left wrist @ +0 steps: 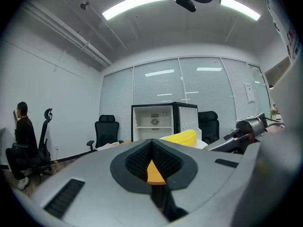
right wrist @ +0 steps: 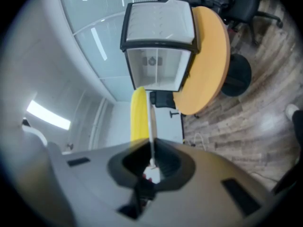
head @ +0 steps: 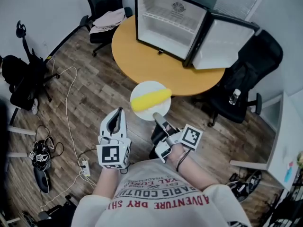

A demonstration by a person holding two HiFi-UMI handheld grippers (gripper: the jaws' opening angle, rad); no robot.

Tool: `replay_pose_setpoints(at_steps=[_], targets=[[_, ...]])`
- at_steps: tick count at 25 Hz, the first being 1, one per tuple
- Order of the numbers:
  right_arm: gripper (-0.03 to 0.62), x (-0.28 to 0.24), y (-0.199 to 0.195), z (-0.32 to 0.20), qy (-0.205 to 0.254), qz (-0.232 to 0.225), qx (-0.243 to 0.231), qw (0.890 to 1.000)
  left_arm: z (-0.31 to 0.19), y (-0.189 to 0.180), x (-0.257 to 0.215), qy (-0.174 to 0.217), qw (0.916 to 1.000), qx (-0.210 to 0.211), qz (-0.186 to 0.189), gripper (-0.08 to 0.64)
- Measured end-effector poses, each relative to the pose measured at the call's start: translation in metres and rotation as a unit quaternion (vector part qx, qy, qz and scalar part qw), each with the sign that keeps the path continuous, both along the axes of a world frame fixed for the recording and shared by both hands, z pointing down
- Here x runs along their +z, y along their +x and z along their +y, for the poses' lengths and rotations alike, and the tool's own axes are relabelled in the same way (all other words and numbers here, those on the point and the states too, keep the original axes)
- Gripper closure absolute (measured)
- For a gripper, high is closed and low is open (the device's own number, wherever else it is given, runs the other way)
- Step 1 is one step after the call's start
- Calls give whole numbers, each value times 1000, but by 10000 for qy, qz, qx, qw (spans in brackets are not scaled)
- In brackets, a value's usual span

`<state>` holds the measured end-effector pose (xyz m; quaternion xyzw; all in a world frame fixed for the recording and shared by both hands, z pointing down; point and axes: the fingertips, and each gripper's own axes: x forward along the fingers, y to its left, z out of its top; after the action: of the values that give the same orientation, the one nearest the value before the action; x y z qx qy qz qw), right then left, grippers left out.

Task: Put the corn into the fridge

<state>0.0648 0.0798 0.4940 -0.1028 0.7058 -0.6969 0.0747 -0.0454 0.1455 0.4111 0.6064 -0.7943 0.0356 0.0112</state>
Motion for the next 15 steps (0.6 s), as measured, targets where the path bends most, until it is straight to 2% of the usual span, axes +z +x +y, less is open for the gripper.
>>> replay_pose_setpoints(at_steps=[8,15], targets=[[554,-10,-22,-118,166,34,-99,9998,-114,-19,-8,107,9998,-143,-71,535],[554,-12,-44,-178,84,26,108,9999,-178,-41,-7,88,9999,61,8,535]])
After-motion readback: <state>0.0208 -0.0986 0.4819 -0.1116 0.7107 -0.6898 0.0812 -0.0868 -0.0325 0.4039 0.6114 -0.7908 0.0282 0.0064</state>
